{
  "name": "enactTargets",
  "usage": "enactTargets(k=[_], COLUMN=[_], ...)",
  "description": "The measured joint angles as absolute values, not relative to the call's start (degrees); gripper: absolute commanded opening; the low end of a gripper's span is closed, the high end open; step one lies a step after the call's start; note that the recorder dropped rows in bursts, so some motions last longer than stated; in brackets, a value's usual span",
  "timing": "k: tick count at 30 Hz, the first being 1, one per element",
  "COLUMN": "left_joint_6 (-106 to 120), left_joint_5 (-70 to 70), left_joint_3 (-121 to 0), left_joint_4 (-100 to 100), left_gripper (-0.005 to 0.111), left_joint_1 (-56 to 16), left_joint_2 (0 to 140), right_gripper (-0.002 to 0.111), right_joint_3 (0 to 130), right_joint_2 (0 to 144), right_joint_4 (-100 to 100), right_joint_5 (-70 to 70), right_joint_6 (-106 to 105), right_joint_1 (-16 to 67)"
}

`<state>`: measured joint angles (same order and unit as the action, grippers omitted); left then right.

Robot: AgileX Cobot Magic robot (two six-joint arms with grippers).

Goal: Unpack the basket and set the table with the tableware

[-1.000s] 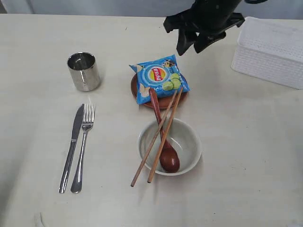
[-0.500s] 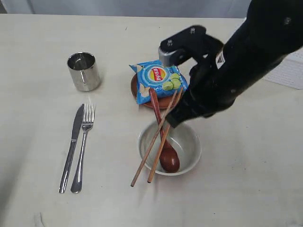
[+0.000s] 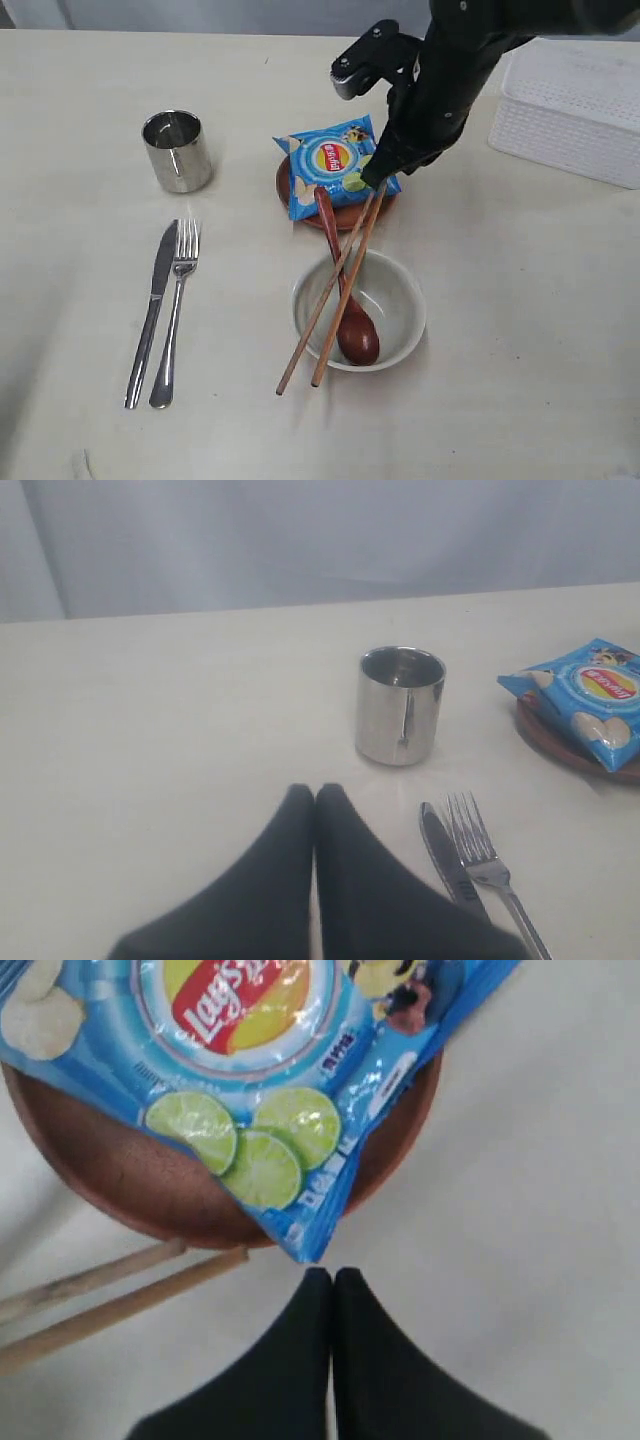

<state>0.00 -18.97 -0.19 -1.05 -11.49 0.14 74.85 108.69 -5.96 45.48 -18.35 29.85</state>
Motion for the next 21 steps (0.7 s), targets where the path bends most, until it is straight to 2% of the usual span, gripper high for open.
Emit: enactTargets(k=[8,21], left_joint_6=[0.0,0.0], left_joint_5=[-18.97,-18.97], left_joint_3=[-0.19,-0.19], left_joint_4=[-1.05,-1.05], left_gripper=[0.0,0.0], left_joint_1=[-11.49,-11.49], left_joint_2=[0.14,0.14], right_gripper=[0.0,0.0], right_joint_3=[77.12,77.24], right_joint_2=[113.16,113.49], right_joint_4=[-4.46,-0.33], right_joint_5=[41.63,45.37], right_joint_6=[-21.64,-25.08], right_joint_1=[29.85,29.85])
